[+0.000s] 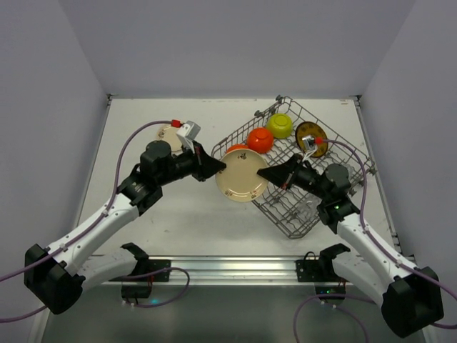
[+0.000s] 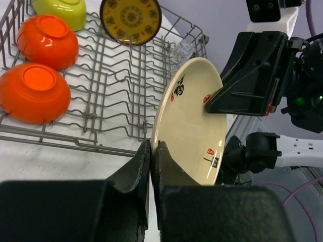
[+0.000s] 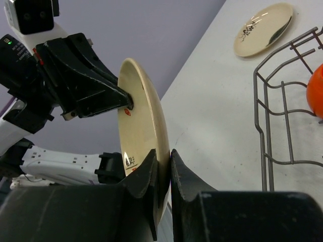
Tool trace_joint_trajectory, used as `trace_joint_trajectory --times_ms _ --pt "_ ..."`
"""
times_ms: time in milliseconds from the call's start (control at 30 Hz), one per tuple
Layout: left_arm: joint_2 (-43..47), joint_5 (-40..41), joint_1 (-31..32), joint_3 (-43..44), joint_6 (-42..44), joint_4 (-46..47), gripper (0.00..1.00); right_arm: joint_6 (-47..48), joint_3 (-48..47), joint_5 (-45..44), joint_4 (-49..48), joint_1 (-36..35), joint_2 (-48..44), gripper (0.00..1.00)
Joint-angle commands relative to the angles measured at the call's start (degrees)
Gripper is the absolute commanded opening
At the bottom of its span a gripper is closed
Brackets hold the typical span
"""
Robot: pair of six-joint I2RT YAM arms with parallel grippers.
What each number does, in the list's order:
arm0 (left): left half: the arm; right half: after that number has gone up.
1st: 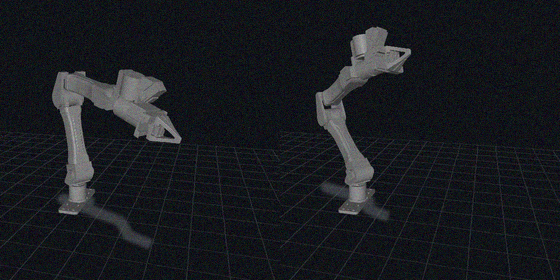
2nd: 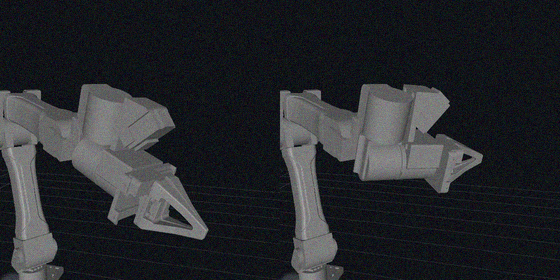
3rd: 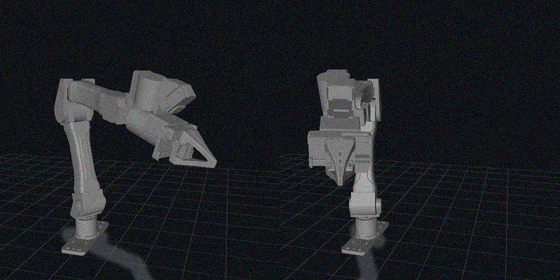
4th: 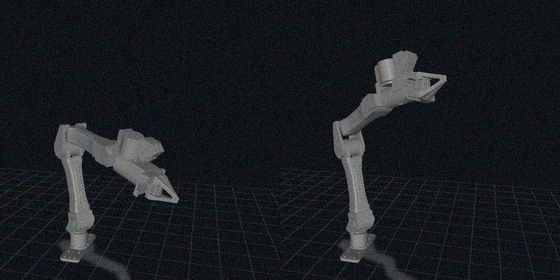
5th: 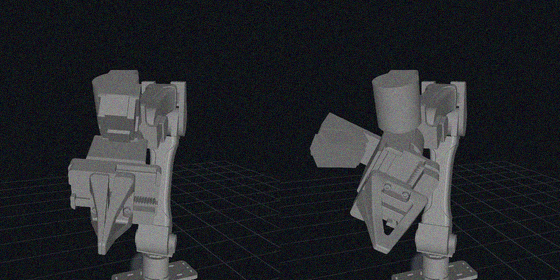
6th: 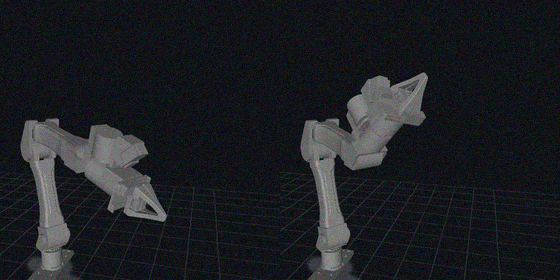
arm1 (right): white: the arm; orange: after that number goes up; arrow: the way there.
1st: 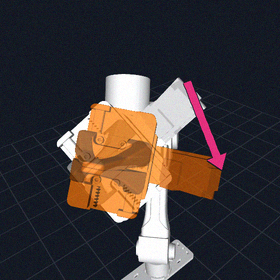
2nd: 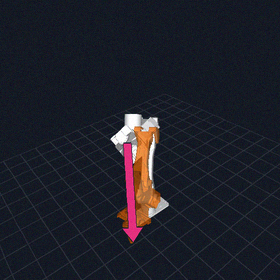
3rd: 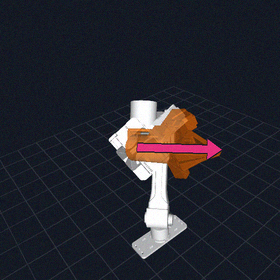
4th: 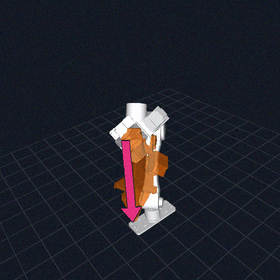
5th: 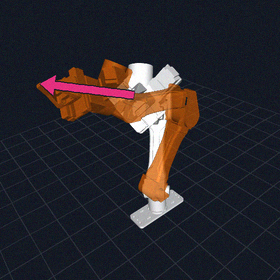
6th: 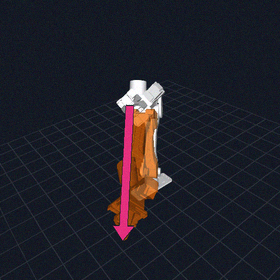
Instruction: Unload the mixed dishes from the dish rack
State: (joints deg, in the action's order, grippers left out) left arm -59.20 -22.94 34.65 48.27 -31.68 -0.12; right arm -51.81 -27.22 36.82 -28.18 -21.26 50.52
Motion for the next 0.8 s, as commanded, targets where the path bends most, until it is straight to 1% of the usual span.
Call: trace_joint_trajectory --times_ms 0,67,100,133,167,200,233,267,300,333,367,400,433,500,533,567,600,633,667,700,733,767 --pt "-0.9 1.3 1.2 2.4 1.3 0.8 0.0 -2.3 -0.7 1.9 -7.5 -1.1 -0.2 0.0" --pt "-1.1 2.0 1.5 2.4 1.5 0.4 0.0 -1.8 -1.1 1.8 -7.1 -1.1 -0.2 0.0" --pt "-1.0 3.6 1.6 2.4 1.7 0.2 0.0 -1.1 -1.3 1.7 -6.7 -1.1 -0.7 0.02" --pt "-0.7 4.6 1.7 2.4 2.1 0.2 0.0 -0.7 -1.4 1.6 -6.2 -1.1 -0.9 0.18" --pt "-0.3 5.9 1.8 2.5 2.2 -1.2 0.0 0.3 -2.0 0.9 -4.0 -1.1 -1.2 0.37" --pt "0.1 9.0 1.8 2.5 2.2 -2.0 0.0 1.0 -2.2 0.1 -2.7 -1.1 -2.1 0.78" --pt "1.4 11.1 1.8 2.5 1.7 -2.9 0.0 1.8 -2.4 -0.9 -1.5 -1.1 -2.6 0.98" --pt "2.0 13.5 1.8 3.0 1.4 -3.7 0.0 3.5 -2.9 -3.0 1.6 -1.1 -3.2 0.99" --pt "3.0 18.8 1.8 3.4 0.2 -4.4 0.0 4.3 -3.3 -4.3 3.8 -1.1 -3.8 0.99" --pt "3.5 21.8 1.8 4.5 -0.5 -6.6 0.0 5.3 -4.3 -5.8 8.8 -1.0 -5.0 0.99" --pt "3.7 26.2 1.7 5.6 -1.5 -8.6 0.0 8.2 -5.0 -10.2 11.8 -1.0 -5.7 0.99" --pt "3.3 34.6 1.7 6.9 -3.8 -10.8 0.0 9.5 -5.9 -12.7 15.0 -1.0 -6.4 0.99" --pt "3.0 37.8 1.3 9.7 -4.6 -15.3 0.0 10.8 -7.1 -15.2 20.2 -1.0 -7.9 0.99" --pt "1.0 44.8 -2.3 12.6 -8.9 -22.0 0.0 14.0 -8.1 -20.9 24.5 -1.0 -9.5 0.99" --pt "0.3 44.9 -4.8 14.4 -10.1 -23.2 0.0 14.9 -8.7 -22.0 27.3 -1.0 -11.2 0.99" --pt "-0.1 43.9 -12.0 14.3 -11.5 -23.6 0.0 16.2 -8.8 -22.7 28.0 -1.0 -12.1 0.99" --pt "-1.1 39.2 -16.1 13.7 -13.4 -21.7 0.0 16.7 -9.0 -23.1 29.1 -1.0 -12.9 0.99" --pt "-1.9 36.7 -23.9 12.2 -14.6 -20.7 0.0 16.9 -9.2 -23.1 31.0 -1.0 -14.6 0.99" --pt "-3.2 34.4 -27.3 11.8 -16.1 -19.8 0.0 17.5 -9.3 -23.1 31.8 -1.0 -15.4 0.99" --pt "-6.4 32.6 -29.7 11.6 -17.3 -17.6 0.0 17.6 -9.5 -23.2 33.4 -1.0 -16.2 0.99" --pt "-8.3 33.1 -32.7 12.1 -18.0 -17.1 0.0 17.9 -9.6 -23.3 34.2 -1.0 -17.0 0.99" --pt "-12.7 33.5 -33.9 12.7 -18.2 -16.6 0.0 18.2 -9.8 -23.6 35.2 -1.0 -18.8 0.99"
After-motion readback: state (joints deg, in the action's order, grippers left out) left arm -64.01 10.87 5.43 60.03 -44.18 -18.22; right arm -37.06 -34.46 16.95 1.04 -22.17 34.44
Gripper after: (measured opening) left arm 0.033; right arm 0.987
